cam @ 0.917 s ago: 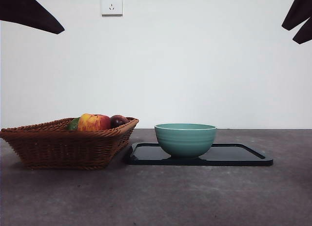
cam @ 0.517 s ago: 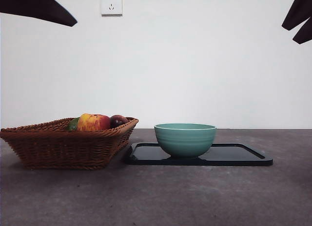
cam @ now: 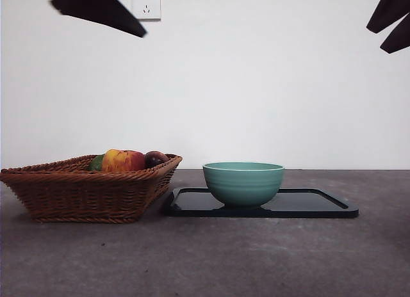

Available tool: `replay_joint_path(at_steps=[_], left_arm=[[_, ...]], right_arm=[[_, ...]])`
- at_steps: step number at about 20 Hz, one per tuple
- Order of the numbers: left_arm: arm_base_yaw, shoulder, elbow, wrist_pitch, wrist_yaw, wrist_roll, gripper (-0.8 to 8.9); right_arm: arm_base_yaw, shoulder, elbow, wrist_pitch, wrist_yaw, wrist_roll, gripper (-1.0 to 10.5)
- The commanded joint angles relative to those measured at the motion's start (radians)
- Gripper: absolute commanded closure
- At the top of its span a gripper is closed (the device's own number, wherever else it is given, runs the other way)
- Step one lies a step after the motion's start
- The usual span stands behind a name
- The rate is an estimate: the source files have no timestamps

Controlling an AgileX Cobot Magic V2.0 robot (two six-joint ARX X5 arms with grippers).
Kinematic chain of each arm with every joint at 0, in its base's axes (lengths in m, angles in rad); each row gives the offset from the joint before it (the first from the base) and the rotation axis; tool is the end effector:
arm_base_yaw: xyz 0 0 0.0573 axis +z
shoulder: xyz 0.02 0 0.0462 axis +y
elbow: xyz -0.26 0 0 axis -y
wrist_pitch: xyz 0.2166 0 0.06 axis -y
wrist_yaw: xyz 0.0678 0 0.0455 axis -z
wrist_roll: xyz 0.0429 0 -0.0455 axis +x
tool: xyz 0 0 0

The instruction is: Pick up the wifruite, put it on the bowl, pick up the plate, put it on desk

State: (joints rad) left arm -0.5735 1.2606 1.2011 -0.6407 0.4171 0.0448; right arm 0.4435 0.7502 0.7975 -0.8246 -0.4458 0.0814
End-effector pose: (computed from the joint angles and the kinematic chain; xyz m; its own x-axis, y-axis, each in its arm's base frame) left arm 0.1941 -0.1460 0.3291 0.3675 -0.7196 -0.5891 0.7798 0.5836 -0.2265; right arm 0.0998 0.0679 0.2762 0.3959 0.6654 -0.6328 -0.6111 0.7053 0.3594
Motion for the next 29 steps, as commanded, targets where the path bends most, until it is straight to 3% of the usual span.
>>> replay_joint_path(at_steps=[1, 13, 21, 29], left_arm=[[-0.007, 0.128, 0.123, 0.006, -0.006, 0.074, 4.69], [-0.016, 0.658, 0.514, 0.018, -0.01, 0.272, 4.7], [-0.03, 0.809, 0.527, 0.06, -0.025, 0.407, 4.7], [-0.059, 0.861, 0.527, 0.116, -0.026, 0.449, 4.7]], right_arm=[[0.006, 0.0, 0.008, -0.002, -0.011, -0.011, 8.0], [0.006, -0.115, 0.008, -0.122, -0.037, 0.012, 8.0], [0.006, -0.173, 0.008, -0.157, -0.036, 0.023, 8.0], [0.006, -0.173, 0.008, -0.158, -0.036, 0.024, 8.0]])
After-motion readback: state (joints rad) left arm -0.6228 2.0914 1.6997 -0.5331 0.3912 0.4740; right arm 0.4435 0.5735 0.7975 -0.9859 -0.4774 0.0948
